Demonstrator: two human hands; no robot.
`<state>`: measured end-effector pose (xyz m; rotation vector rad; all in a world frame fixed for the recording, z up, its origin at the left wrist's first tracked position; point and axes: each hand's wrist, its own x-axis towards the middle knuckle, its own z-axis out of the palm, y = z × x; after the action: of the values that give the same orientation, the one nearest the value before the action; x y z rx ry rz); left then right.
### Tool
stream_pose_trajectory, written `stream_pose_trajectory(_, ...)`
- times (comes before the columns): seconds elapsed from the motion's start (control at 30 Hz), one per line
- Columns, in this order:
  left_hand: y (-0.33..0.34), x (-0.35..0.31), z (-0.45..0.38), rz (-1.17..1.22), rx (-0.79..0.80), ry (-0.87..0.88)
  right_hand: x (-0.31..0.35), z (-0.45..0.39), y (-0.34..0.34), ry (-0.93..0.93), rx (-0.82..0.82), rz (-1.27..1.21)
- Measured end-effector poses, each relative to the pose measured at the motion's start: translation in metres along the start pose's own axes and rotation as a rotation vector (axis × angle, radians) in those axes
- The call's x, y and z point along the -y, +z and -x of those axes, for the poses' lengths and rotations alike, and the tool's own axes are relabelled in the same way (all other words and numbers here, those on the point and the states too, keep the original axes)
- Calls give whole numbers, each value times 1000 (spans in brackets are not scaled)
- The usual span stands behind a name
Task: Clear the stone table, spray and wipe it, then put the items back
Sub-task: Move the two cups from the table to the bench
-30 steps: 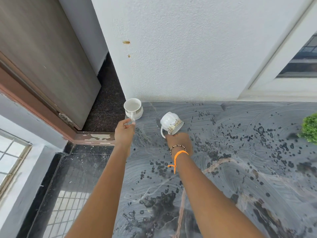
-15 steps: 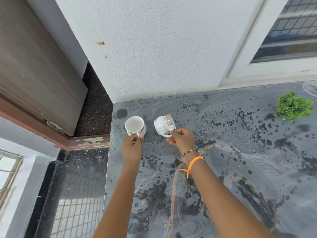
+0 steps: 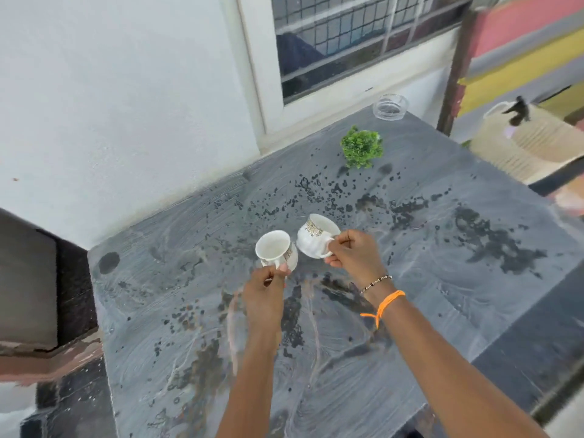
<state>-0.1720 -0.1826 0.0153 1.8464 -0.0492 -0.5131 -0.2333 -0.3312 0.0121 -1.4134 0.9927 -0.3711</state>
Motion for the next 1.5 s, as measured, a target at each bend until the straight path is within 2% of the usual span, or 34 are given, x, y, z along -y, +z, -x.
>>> stream_pose_trajectory(0.3, 164, -32, 79, -59, 236, 119, -15, 9, -192, -17, -246, 26)
stream_pose_trajectory(0.63, 366, -53, 184, -103, 455, 127, -51, 22, -423, 9, -498, 79)
stream_pose_trajectory(0.73, 416, -58, 204, -95, 560, 111, -58, 21, -468, 22, -562, 86)
stream_pose_trajectory(0.87, 479, -62, 216, -175, 617, 159, -71, 9, -521, 48, -626, 33)
stream_pose_trajectory(1.1, 582, -60, 218, -216, 690, 115, -87, -44, -597, 127, -625, 64)
stream_pose_trajectory(1.23, 632, -62, 201, -231, 671, 90, -92, -87, -630, 175, -595, 81)
stream_pose_trajectory(1.5, 728, -43, 145, -458, 605, 92, -115, -183, -691, 263, -481, 166)
